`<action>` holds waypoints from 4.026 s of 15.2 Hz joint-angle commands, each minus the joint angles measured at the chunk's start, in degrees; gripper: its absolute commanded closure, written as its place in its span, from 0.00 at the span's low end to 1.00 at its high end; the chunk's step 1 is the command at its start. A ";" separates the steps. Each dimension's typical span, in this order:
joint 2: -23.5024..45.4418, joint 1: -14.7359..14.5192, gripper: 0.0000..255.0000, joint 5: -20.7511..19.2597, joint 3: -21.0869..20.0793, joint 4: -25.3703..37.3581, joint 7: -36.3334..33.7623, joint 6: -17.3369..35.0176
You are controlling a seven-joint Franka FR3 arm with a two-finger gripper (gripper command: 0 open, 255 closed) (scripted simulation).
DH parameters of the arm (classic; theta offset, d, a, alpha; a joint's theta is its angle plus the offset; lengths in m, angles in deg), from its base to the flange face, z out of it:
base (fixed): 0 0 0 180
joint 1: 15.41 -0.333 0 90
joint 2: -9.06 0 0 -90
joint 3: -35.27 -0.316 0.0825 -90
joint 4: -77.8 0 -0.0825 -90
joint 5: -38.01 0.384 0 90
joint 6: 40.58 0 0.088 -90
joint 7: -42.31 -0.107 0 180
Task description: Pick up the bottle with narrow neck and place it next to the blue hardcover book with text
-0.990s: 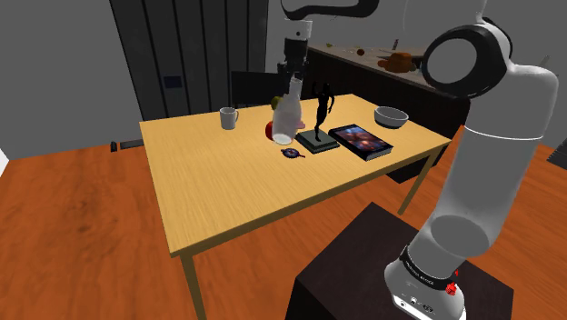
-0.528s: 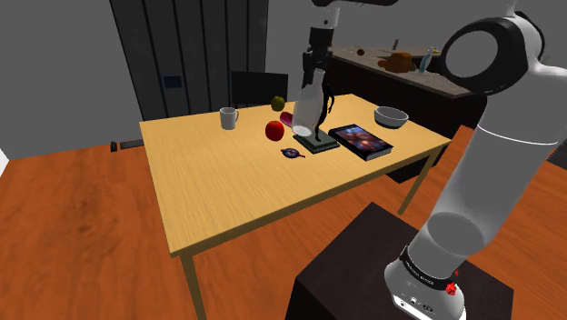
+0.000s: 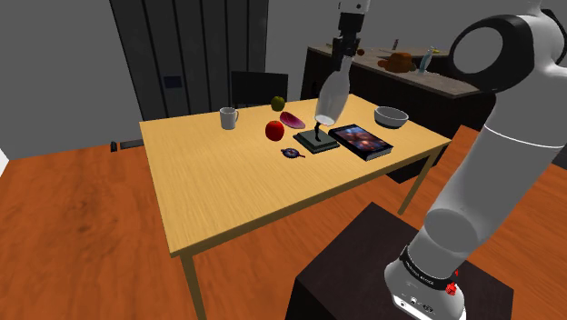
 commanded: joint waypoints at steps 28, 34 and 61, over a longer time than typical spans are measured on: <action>-1.58 9.92 1.00 -0.36 7.63 -1.93 17.69 0.65; -3.61 9.63 1.00 -0.95 7.41 -9.17 17.16 5.95; -5.35 9.53 1.00 -1.55 7.31 -32.15 16.31 27.24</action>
